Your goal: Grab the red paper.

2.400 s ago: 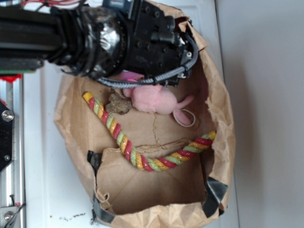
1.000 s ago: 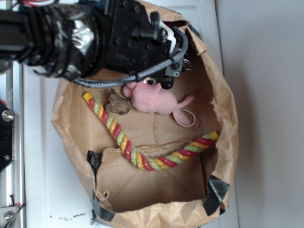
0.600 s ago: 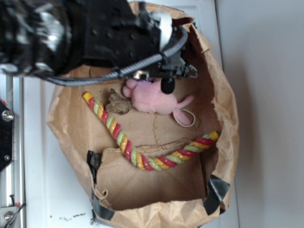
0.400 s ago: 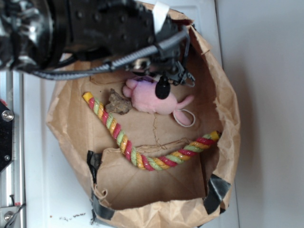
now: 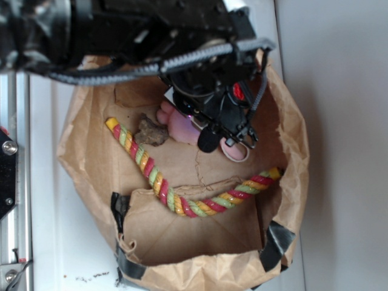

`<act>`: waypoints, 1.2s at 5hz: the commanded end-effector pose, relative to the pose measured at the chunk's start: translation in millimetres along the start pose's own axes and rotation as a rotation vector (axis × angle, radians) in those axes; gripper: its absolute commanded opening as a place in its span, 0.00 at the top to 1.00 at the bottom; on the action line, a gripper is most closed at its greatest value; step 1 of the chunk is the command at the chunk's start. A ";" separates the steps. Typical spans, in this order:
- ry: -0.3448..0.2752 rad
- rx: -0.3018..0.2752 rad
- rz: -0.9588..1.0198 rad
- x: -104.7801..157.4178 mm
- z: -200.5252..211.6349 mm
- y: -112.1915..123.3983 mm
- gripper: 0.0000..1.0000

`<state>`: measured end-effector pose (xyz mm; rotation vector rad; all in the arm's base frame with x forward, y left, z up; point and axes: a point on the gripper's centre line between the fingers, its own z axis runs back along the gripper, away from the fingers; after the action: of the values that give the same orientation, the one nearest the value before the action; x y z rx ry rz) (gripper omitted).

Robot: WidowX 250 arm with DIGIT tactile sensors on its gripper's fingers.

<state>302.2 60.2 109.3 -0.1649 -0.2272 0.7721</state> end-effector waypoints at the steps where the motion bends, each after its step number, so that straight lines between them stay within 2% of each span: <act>1: -0.045 -0.076 -0.216 -19.5 51.0 -25.7 1.00; 2: -0.008 -0.085 -0.312 -32.9 60.7 -33.7 1.00; 3: 0.001 -0.070 -0.384 -45.5 72.0 -38.5 1.00; 4: 0.013 -0.044 -0.421 -58.6 80.5 -40.3 1.00; 5: -0.002 -0.014 -0.433 -78.0 86.3 -39.3 1.00; 6: -0.032 0.019 -0.404 -62.9 81.2 -31.1 1.00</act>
<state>262.5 -12.2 173.0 -0.0767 -0.2390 0.3802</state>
